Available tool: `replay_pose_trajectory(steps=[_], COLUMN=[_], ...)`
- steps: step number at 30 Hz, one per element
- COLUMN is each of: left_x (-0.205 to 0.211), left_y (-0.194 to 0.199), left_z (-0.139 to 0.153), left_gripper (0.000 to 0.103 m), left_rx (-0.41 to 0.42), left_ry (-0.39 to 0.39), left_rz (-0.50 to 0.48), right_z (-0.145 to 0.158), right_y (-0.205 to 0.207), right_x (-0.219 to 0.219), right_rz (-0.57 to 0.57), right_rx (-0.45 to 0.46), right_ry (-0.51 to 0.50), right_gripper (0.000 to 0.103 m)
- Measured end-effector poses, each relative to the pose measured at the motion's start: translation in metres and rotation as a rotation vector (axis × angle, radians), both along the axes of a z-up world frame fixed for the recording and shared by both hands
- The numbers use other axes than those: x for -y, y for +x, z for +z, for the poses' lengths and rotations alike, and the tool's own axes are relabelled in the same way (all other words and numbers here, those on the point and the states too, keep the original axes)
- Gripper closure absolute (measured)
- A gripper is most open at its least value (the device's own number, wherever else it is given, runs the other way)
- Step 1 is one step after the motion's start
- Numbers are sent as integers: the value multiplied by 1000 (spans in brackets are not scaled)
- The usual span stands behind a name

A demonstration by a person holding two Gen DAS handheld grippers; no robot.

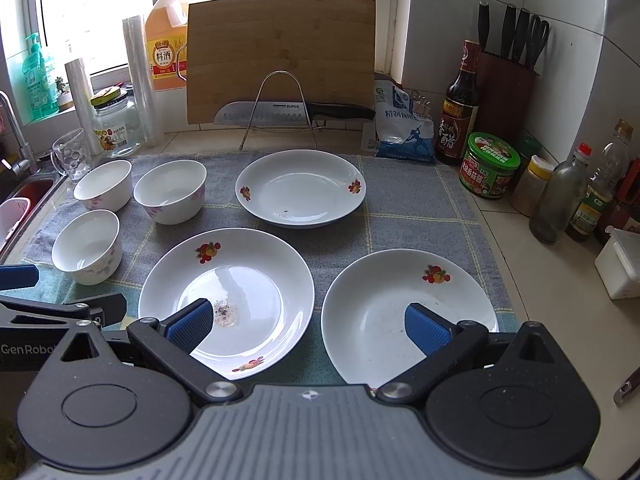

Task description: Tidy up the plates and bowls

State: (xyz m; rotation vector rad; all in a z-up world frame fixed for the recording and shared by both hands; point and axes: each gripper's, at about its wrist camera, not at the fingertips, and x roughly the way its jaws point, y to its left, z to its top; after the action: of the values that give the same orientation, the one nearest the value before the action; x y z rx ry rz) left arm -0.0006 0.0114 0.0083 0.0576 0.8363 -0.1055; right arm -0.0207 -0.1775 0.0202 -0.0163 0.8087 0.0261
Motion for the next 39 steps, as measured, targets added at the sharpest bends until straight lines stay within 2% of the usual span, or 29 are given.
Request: replay_pose_trajectory(steps=[10, 17, 19, 23, 29, 39], left_x=[-10, -17, -18, -15, -1, 27], left_y=[7, 12, 14, 21, 26, 42], left_z=[6, 1, -1, -2, -8, -19], left_gripper=[1, 1, 1, 1, 1, 1], left_rx=[45, 99, 112, 81, 48, 23], left_ry=[-24, -63, -76, -106, -134, -138], left_rz=[-100, -215, -244, -306, -366, -369], right_z=[10, 7, 3, -7, -30, -71], right_y=[-11, -24, -31, -47, -59, -48], right_x=[-9, -8, -4, 9, 37, 68], right_rz=[3, -36, -61, -103, -169, -148], right_rx=[98, 137, 137, 130, 77, 8], right_ry=[3, -22, -44, -70, -44, 12], right_gripper=[0, 0, 0, 0, 0, 0])
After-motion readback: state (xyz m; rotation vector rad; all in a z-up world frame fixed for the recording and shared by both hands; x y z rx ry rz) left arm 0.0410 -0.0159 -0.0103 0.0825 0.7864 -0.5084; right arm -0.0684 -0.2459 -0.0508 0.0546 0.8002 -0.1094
